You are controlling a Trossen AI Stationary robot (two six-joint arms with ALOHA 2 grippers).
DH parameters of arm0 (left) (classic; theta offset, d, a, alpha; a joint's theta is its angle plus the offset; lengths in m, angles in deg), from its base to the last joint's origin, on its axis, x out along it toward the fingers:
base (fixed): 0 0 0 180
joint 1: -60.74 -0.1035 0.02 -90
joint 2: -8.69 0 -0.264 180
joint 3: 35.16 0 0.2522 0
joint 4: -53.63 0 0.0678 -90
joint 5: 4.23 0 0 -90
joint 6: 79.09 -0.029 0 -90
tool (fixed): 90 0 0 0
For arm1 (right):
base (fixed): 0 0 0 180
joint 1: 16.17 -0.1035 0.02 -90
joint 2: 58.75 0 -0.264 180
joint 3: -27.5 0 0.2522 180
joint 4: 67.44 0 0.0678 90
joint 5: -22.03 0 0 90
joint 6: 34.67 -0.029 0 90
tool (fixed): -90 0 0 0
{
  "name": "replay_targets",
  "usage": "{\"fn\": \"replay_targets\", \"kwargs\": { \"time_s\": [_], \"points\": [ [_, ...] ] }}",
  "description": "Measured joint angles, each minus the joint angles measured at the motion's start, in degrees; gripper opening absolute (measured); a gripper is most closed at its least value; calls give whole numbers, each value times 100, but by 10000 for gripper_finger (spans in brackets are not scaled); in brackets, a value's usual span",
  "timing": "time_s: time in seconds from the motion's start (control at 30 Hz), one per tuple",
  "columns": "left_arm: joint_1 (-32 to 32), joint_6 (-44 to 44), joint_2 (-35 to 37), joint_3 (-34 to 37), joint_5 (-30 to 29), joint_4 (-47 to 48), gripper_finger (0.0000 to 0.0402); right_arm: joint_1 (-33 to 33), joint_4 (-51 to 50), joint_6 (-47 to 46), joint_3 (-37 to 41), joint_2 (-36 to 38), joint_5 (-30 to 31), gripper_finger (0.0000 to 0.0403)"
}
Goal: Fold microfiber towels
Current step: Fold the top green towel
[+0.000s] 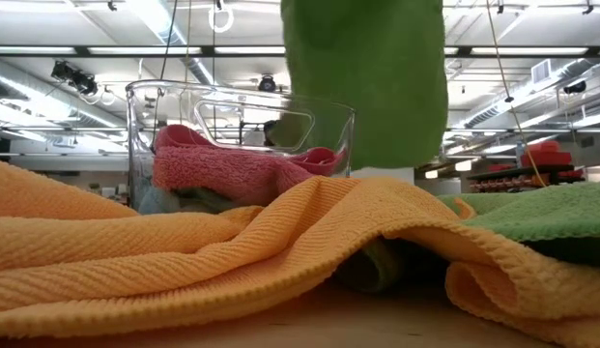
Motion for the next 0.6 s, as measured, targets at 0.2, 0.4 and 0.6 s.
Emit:
{"fn": "replay_targets", "kwargs": {
  "time_s": [0.2, 0.4, 0.6],
  "points": [
    [-65, -1482, -109, 0, -1057, 132, 23, 386, -390, 295, 34, -37, 98, 41],
    [-501, -2392, -398, -8, -1464, -45, 9, 1160, -1060, 343, 35, -28, 121, 41],
    [-913, -3639, -926, 9, -2084, -632, 29, 2155, -993, 1319, 36, 2, 125, 41]
  ]
}}
